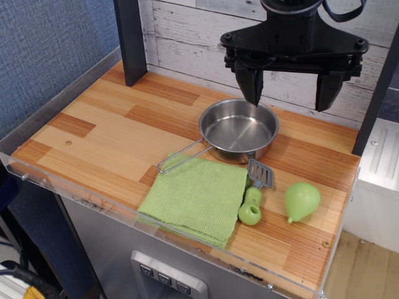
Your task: Take the bottle gourd and place it next to spatula.
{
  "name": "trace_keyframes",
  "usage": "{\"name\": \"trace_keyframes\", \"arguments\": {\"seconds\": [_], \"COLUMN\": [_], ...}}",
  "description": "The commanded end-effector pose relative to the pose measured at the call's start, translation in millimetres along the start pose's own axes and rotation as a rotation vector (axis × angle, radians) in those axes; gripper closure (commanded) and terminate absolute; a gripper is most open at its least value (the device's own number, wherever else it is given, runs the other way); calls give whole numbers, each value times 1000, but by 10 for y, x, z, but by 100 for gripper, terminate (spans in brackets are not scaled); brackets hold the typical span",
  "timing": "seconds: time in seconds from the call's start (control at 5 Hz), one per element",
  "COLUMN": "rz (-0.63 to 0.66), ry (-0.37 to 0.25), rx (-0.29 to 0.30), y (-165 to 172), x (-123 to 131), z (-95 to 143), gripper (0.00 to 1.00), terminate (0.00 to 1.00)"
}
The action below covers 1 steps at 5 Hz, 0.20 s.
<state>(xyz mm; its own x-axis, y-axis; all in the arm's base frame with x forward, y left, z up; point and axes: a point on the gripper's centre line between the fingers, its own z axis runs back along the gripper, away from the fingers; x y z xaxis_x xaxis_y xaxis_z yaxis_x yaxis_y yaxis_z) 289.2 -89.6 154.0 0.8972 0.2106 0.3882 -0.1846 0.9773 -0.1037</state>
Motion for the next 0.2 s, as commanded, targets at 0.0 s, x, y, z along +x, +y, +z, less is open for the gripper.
{"name": "trace_keyframes", "arguments": {"seconds": [0.0], "rz": [4], "ry": [-36], "rx": [-19], "y": [22], "x": [-54], "z": [124], "gripper": [0], "terminate": [100]}}
